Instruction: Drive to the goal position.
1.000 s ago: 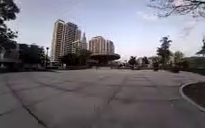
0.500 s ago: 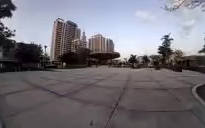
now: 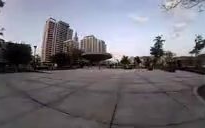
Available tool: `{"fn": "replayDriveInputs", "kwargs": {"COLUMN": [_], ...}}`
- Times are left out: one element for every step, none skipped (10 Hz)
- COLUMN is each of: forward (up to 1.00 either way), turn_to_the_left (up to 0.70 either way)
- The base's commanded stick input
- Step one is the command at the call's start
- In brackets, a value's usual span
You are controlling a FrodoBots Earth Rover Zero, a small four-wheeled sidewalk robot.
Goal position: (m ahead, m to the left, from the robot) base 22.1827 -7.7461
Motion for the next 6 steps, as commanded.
{"fn": "replayDriveInputs", "kwargs": {"forward": [1.0,1.0,1.0,1.0,1.0,1.0], "turn_to_the_left": [-0.4,-0.4,-0.4,-0.4,-0.4,-0.4]}}
